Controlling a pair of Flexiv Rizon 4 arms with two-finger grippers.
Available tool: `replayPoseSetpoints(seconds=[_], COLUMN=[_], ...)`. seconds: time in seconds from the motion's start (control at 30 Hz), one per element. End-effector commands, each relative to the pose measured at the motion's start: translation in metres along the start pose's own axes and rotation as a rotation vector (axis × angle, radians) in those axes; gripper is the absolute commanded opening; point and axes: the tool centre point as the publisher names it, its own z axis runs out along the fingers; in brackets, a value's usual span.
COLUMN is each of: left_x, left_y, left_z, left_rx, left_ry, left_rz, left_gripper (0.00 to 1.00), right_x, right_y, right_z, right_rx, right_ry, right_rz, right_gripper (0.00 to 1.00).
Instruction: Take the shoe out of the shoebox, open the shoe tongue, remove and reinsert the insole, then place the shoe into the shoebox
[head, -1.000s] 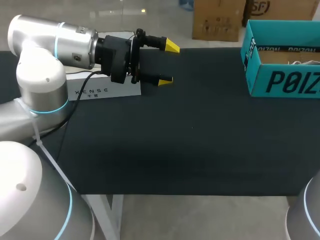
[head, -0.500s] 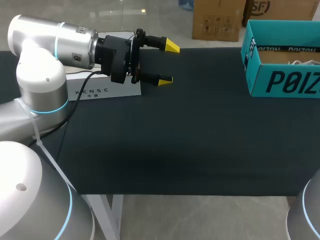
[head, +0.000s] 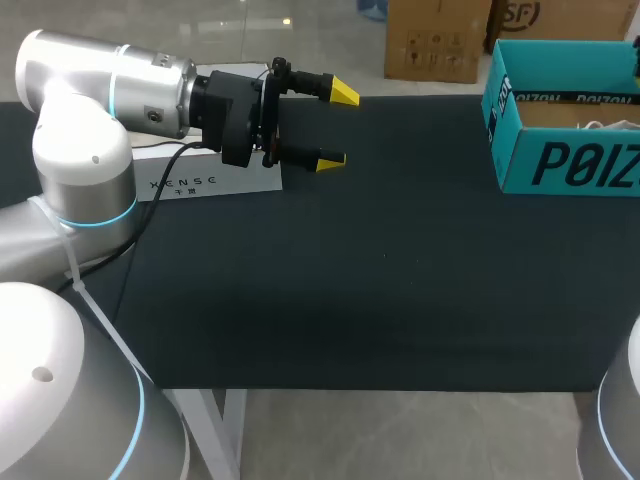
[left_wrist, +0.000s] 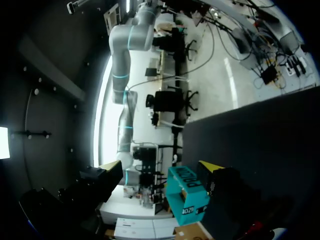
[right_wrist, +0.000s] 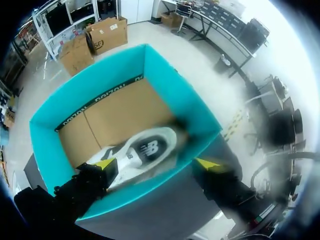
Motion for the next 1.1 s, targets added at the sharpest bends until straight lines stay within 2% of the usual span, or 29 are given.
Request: replayPoseSetpoints(seconds=[0.03, 0.53, 0.63, 0.73, 0.8, 0.87, 1.03, 1.1], left_x=[-0.001, -0.001, -0.005, -0.006, -0.005, -0.007, -0.006, -0.006], left_y=[0.0, 0.0, 0.0, -0.001, 0.0, 0.0, 0.0, 0.0], left_z=[0.0, 0.0, -0.046, -0.086, -0.108, -0.125, -0.159, -0.167], left_rx=[0.001, 0.001, 0.011, 0.074, 0.095, 0.134, 0.213, 0.235], left_ry=[0.004, 0.004, 0.088, 0.171, 0.273, 0.291, 0.46, 0.488], left_rz=[0.0, 0.0, 0.024, 0.053, 0.049, 0.047, 0.043, 0.043], left_gripper=[1.0, 1.0, 1.0, 1.0, 1.0, 1.0, 1.0, 1.0], right_x=[0.0, 0.0, 0.0, 0.0, 0.0, 0.0, 0.0, 0.0], right_y=[-0.005, -0.005, -0.005, -0.005, -0.005, -0.005, -0.005, -0.005], right_z=[-0.009, -0.009, -0.009, -0.009, -0.009, -0.009, -0.009, -0.009], right_rx=[-0.01, -0.01, -0.01, -0.01, -0.01, -0.01, -0.01, -0.01], right_ry=[-0.006, -0.006, -0.006, -0.006, -0.006, -0.006, -0.006, -0.006], right_rz=[0.002, 0.002, 0.002, 0.002, 0.002, 0.002, 0.002, 0.002], right_gripper=[1.0, 1.0, 1.0, 1.0, 1.0, 1.0, 1.0, 1.0])
